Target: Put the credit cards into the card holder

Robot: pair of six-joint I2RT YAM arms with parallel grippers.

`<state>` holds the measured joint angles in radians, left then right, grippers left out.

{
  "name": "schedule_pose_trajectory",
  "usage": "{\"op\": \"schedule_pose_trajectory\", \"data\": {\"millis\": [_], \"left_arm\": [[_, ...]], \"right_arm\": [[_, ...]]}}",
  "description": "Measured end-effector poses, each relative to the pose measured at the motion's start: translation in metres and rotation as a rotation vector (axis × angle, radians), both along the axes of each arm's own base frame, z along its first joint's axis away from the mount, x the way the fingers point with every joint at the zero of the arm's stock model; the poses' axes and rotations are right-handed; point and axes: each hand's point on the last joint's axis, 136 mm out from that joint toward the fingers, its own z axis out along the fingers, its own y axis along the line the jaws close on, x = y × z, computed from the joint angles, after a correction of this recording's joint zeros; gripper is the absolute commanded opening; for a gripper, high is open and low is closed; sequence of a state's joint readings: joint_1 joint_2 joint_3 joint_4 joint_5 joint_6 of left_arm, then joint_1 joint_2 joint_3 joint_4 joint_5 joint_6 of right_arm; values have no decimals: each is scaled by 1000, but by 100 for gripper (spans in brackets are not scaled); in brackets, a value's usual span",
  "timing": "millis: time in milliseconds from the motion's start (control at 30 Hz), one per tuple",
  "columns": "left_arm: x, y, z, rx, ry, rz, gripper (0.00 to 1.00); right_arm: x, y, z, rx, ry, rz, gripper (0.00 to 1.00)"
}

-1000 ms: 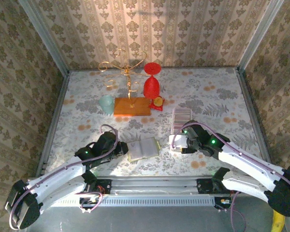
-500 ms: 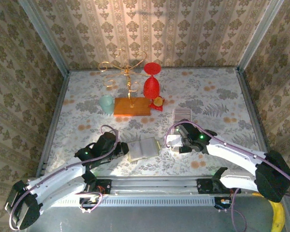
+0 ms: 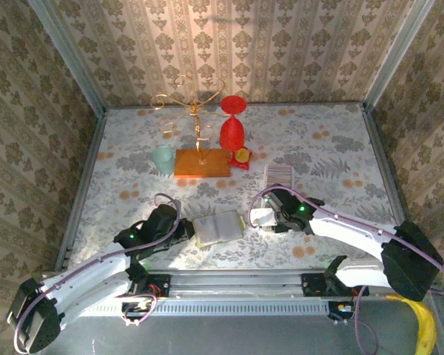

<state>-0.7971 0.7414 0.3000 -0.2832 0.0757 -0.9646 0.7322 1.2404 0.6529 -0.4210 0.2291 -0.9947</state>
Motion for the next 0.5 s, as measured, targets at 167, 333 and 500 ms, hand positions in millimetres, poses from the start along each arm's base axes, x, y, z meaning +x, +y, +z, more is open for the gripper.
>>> {"op": "schedule_pose_trajectory", "data": {"millis": [167, 333, 500], "left_arm": [[-1, 1, -2, 2, 2, 1, 8], [-2, 2, -5, 3, 4, 0, 8], [-2, 2, -4, 0, 2, 0, 7]], "right_arm": [[0, 0, 5, 9, -12, 3, 23], [-2, 0, 8, 14, -16, 5, 20], [-2, -1, 11, 19, -23, 5, 18]]}}
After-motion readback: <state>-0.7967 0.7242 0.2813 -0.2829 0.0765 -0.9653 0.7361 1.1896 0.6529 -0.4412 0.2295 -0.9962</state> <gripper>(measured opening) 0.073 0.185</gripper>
